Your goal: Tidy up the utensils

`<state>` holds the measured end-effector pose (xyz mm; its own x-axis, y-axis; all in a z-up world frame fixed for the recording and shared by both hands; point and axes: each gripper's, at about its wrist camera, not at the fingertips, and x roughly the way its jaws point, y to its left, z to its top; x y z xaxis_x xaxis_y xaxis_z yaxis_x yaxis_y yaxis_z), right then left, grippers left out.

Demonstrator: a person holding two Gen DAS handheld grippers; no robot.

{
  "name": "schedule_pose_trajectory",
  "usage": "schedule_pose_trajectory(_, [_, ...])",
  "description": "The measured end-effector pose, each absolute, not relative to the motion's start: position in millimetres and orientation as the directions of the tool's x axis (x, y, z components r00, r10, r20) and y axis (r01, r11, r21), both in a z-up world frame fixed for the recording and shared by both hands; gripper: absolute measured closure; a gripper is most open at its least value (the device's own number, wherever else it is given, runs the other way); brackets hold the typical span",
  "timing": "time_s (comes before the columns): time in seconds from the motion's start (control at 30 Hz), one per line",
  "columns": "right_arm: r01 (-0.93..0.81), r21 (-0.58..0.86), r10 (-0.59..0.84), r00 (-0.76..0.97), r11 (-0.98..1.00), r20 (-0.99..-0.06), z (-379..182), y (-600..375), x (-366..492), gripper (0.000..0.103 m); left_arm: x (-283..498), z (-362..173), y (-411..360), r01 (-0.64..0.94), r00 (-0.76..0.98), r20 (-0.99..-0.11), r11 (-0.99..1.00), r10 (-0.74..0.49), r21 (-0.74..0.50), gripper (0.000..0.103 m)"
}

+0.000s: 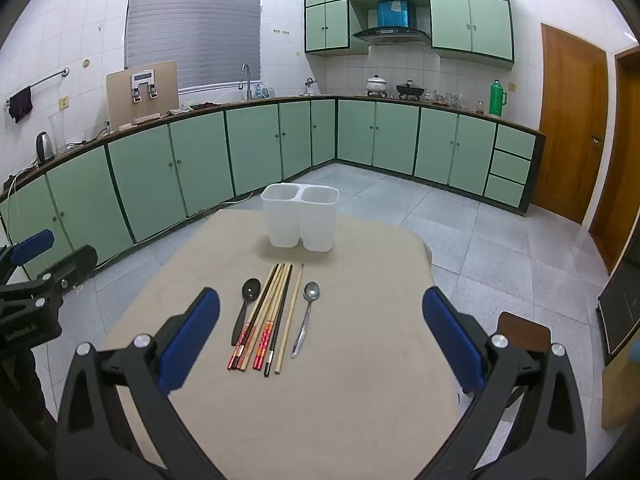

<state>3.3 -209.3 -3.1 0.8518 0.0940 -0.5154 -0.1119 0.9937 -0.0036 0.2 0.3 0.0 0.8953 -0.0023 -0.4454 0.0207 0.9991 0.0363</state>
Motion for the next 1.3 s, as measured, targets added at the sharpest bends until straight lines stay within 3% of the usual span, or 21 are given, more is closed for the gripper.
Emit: schedule_pose_trajectory(1.3, [-0.107, -0.002, 0.091, 0.851, 0.994, -0.518, -5.9, -214.4, 5.0, 0.005, -0.8, -1.7, 0.6, 0.012, 0.893, -0.449, 0.999, 0.008, 0.041, 0.006])
